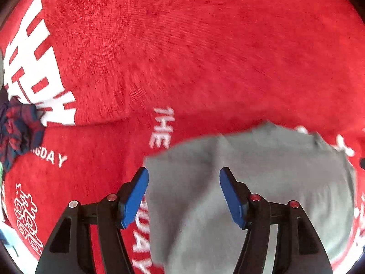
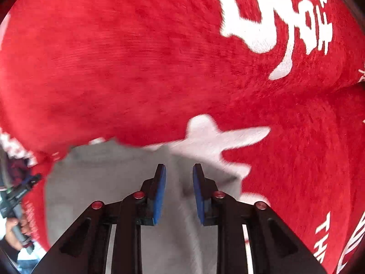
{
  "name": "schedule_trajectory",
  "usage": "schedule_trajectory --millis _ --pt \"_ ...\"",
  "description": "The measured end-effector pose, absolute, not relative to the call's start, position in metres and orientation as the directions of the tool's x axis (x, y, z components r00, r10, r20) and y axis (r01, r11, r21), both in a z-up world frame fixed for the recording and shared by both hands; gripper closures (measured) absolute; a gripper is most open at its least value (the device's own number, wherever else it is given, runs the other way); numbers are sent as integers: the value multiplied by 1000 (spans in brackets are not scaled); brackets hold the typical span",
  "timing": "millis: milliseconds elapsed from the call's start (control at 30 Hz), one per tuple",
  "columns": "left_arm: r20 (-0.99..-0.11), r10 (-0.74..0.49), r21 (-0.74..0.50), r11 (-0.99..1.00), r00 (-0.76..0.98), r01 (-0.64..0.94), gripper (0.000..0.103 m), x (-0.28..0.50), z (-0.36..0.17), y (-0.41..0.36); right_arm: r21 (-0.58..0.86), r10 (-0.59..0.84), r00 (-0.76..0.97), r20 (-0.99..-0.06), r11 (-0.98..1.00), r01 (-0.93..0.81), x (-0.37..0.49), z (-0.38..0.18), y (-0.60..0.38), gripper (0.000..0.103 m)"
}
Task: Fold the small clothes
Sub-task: 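Open both tools to release the folded hem on the sweater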
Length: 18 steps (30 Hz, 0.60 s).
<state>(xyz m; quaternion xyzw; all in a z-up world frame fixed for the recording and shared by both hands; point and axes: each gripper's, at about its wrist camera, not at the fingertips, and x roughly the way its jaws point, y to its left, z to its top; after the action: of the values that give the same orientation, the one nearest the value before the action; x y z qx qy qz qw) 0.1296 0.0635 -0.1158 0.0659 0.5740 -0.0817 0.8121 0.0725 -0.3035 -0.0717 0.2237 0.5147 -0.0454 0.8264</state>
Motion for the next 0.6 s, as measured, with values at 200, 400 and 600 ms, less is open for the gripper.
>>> schedule_trajectory --millis 200,400,600 --pt "-974 -24 27 975 225 219 37 79 -155 47 348 247 357 -901 902 254 51 -107 -259 78" --pt "-977 25 53 991 211 124 34 61 -159 85 338 204 369 -907 875 347 19 -112 -292 82" --pt "-991 -103 -108 992 91 -63 34 40 -152 142 513 356 407 -841 764 391 -21 -95 -300 51"
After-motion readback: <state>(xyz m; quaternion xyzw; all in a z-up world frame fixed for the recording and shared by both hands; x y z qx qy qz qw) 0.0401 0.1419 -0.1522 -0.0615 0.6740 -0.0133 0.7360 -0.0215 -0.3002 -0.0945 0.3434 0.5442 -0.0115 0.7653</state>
